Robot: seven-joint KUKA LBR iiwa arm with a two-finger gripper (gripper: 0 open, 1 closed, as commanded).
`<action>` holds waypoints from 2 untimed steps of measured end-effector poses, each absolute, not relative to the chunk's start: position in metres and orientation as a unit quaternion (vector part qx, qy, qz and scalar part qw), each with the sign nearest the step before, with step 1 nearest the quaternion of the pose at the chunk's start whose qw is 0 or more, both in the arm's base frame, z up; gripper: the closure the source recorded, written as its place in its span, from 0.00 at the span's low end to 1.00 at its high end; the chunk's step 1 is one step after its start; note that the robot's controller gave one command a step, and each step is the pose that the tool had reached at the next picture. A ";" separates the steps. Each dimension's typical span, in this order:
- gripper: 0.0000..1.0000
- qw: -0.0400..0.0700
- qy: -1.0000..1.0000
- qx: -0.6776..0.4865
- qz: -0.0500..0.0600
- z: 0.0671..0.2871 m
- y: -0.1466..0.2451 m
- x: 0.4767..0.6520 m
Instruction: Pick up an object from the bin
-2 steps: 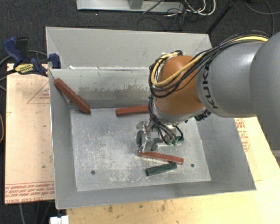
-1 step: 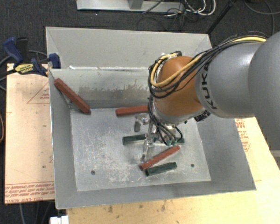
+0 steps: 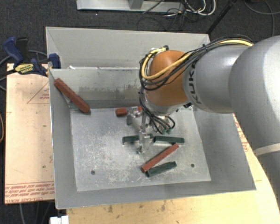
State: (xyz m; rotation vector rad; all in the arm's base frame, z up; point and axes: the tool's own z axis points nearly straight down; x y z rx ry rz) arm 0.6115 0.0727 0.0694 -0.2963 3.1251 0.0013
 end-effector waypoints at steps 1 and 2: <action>1.00 0.002 0.996 -0.094 0.001 0.071 0.073 0.612; 1.00 0.007 0.992 -0.125 0.000 0.214 0.048 0.624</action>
Offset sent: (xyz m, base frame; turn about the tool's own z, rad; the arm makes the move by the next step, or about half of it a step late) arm 0.0000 0.0000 0.0000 0.0000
